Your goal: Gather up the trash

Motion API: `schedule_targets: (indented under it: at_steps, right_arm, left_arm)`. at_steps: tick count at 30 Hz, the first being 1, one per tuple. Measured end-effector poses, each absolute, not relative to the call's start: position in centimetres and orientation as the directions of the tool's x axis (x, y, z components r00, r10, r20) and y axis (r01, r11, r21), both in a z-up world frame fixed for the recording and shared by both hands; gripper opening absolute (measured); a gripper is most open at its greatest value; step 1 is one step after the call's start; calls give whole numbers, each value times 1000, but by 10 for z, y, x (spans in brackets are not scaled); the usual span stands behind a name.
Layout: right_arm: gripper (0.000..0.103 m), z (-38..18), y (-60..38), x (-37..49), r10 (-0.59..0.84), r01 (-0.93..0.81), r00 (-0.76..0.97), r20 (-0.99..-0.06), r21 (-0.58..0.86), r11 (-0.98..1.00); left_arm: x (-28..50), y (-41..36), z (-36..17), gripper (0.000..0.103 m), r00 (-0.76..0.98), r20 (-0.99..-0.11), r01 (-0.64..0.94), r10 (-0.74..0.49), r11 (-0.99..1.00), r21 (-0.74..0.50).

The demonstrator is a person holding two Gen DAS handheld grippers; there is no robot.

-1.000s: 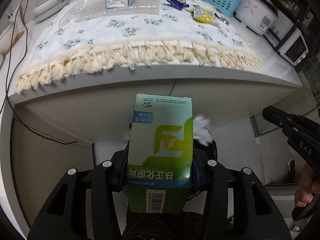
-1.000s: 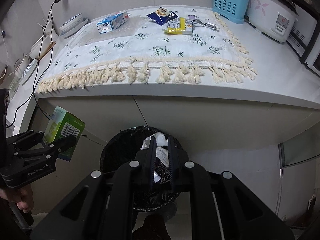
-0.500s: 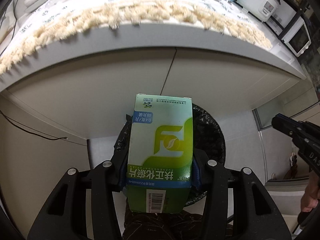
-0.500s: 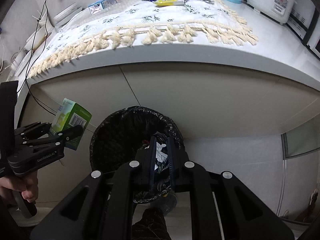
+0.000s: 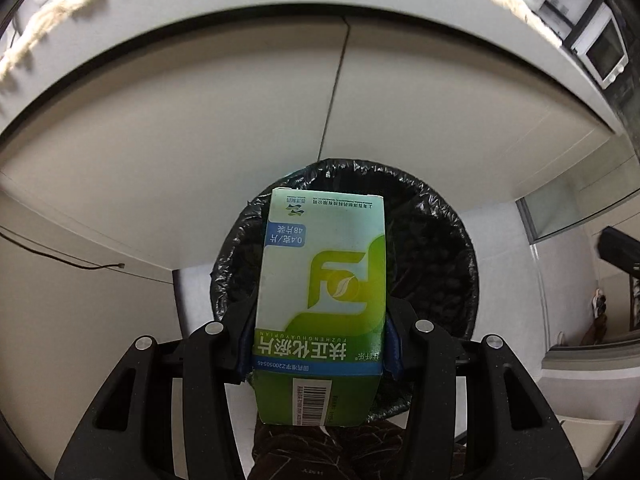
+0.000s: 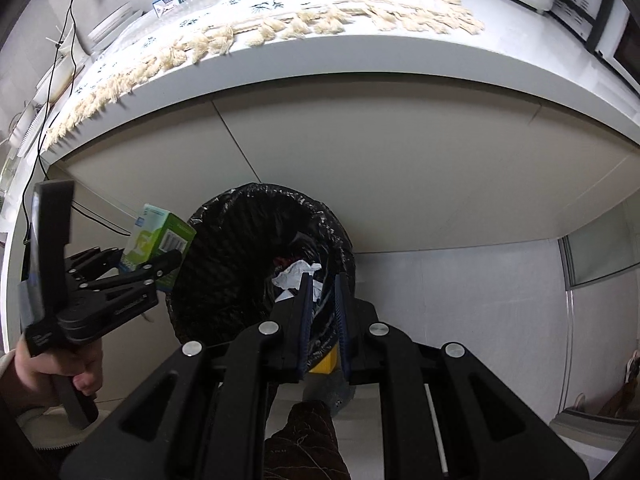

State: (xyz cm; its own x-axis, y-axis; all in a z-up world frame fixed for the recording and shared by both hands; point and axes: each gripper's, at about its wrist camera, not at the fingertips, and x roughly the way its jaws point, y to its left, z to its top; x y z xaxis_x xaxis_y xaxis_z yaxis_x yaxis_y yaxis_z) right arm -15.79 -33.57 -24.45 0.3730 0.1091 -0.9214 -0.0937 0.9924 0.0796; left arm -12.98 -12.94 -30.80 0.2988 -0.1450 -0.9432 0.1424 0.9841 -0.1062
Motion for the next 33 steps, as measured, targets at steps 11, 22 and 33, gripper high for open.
schedule_targets:
  at_steps: [11,22,33]
  right_arm:
    - [11,-246,-345,-167,79,-63,360,-930,60,996]
    - [11,-251,-340,-159,97,-71,349,-932,77,994]
    - [11,-265,-310,-138,138,-136,322,-937,99,986]
  left_arm:
    - [-126,-167,-331,48,245,-955,216,-167,970,-115]
    - [-130,-163,-314,53,282,-940,221,-190,967,-130]
    - [-131,-118,-263,97,392,-896,88,-206,979,-186]
